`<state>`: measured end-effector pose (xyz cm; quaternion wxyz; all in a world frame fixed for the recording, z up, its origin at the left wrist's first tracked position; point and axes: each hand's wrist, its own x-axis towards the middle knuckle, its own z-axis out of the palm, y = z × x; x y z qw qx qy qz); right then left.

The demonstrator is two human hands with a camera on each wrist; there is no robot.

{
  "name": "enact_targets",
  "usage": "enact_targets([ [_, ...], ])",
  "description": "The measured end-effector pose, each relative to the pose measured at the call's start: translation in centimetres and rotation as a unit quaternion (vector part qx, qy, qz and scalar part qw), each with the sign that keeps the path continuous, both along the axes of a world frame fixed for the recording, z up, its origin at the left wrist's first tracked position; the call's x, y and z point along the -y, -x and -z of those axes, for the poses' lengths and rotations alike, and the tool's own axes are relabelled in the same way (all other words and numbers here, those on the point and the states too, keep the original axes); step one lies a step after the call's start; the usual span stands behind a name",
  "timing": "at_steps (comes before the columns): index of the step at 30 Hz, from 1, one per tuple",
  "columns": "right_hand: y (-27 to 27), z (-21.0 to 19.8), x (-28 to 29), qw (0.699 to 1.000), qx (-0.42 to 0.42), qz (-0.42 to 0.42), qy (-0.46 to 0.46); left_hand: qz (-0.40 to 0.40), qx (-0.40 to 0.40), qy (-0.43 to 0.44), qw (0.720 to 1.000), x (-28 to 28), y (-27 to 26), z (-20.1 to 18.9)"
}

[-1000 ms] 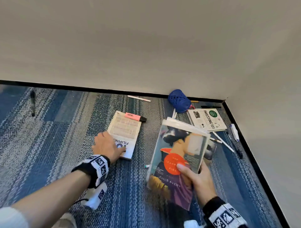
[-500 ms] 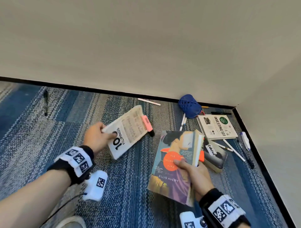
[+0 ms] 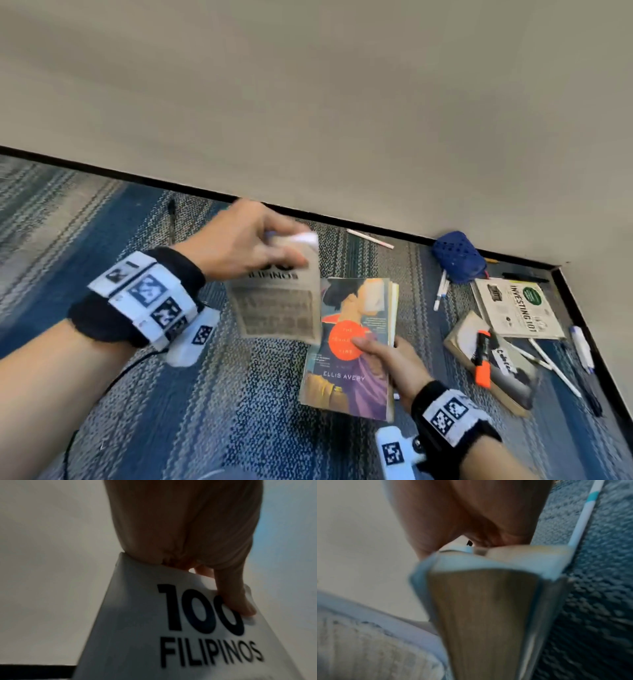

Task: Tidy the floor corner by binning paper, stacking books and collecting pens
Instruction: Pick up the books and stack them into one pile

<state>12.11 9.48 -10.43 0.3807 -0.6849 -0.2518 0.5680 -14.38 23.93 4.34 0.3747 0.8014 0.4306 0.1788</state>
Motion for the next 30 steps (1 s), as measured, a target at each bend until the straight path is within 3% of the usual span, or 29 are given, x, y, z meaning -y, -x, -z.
enact_targets([
  [2, 0.5, 0.7, 0.2, 0.999, 0.013, -0.021, 0.022, 0.076, -0.059, 0.021, 0.995, -0.1, -2.3, 0.6],
  [5, 0.5, 1.5, 0.7, 0.997, 0.034, -0.032, 0.059, 0.203, -0.084, 0.114, 0.969, -1.2, -7.4, 3.2],
  [7, 0.0, 2.0, 0.8, 0.996, 0.018, -0.016, 0.091, 0.239, -0.093, 0.169, 0.952, -1.7, -10.6, 5.5],
  [9, -0.4, 2.3, 0.8, 0.995, -0.042, 0.025, 0.090, 0.230, -0.103, 0.165, 0.954, -1.5, -13.5, 8.0],
  [12, -0.7, 2.5, 1.0, 0.990, -0.116, 0.038, 0.069, 0.180, -0.140, 0.079, 0.970, -0.1, -16.2, 11.6],
  [15, -1.0, 3.1, 1.2, 0.985, -0.162, 0.038, 0.046, 0.035, -0.153, -0.059, 0.986, 1.7, -15.9, 13.5],
  [17, -1.2, 3.9, 1.4, 0.986, -0.155, 0.026, 0.050, -0.126, -0.119, -0.074, 0.982, 3.0, -14.3, 13.8],
  [19, -1.3, 4.8, 1.6, 0.990, -0.130, -0.002, 0.048, -0.252, -0.090, 0.056, 0.962, 4.2, -11.6, 15.2],
  [20, -1.4, 5.0, 1.6, 0.992, -0.121, -0.002, 0.046, -0.277, -0.080, 0.153, 0.945, 4.9, -10.2, 16.2],
  [22, -1.5, 5.0, 1.3, 0.990, -0.135, -0.019, 0.036, -0.249, -0.020, 0.309, 0.918, 6.9, -8.7, 17.6],
  [24, -1.2, 4.2, 0.8, 0.984, -0.175, -0.041, 0.016, -0.203, 0.123, 0.414, 0.879, 8.7, -8.8, 17.9],
  [25, -1.0, 3.8, 0.4, 0.982, -0.185, -0.046, 0.005, -0.187, 0.197, 0.461, 0.845, 9.2, -9.1, 17.6],
  [28, -0.6, 2.5, -0.4, 0.980, -0.189, -0.038, -0.045, -0.194, 0.353, 0.496, 0.769, 9.1, -8.4, 16.6],
  [30, -0.4, 1.2, -0.7, 0.978, -0.185, -0.032, -0.091, -0.230, 0.391, 0.457, 0.765, 8.2, -7.3, 16.2],
])
